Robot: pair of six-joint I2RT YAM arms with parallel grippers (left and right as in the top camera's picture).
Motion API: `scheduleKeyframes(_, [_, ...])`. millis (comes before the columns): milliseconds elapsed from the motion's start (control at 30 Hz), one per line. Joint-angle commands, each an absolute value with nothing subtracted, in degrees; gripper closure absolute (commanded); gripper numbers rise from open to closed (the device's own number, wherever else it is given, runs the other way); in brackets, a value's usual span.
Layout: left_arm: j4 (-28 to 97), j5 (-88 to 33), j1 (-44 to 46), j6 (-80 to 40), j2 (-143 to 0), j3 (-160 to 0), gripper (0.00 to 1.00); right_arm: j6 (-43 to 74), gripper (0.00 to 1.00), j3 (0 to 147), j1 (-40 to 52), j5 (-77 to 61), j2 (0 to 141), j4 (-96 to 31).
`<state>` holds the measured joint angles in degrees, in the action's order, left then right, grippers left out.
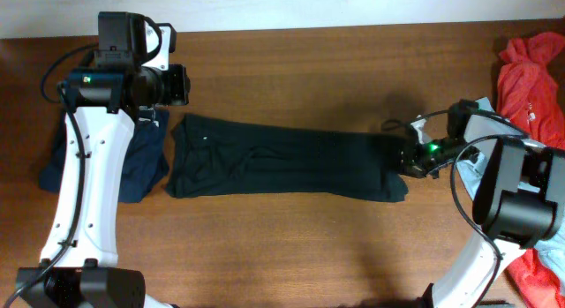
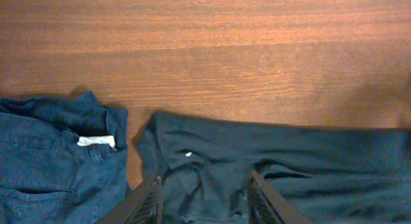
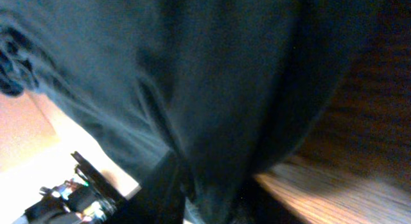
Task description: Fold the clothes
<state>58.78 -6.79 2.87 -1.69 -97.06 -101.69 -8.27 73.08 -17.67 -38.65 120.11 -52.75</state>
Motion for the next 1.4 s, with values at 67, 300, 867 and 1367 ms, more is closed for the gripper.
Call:
scheduleKeyframes(67, [58.83,-6.63,2.61,-0.38,-95.96,-102.48,0.57,-6.57,0.60,72.66,-20.05,-24.58,121.10,-52.75])
scheduleKeyframes(300, [59.00,-6.63,2.61,0.93,-95.96,-102.48,0.57,-8.91,0.32,72.69,-23.83,-27.68,121.12,-52.97])
scheduleKeyframes(867, [58.41,-6.63,2.61,0.93,-95.96,-102.48,0.57,-20.75,0.23,71.61,-18.94,-34.85,124.49,-54.39])
scheduleKeyframes(1367, [58.35,-6.63,2.61,0.91,-95.96,-102.48,0.57,-18.11,0.64,69.17,-16.62,-34.74,125.10,-51.66])
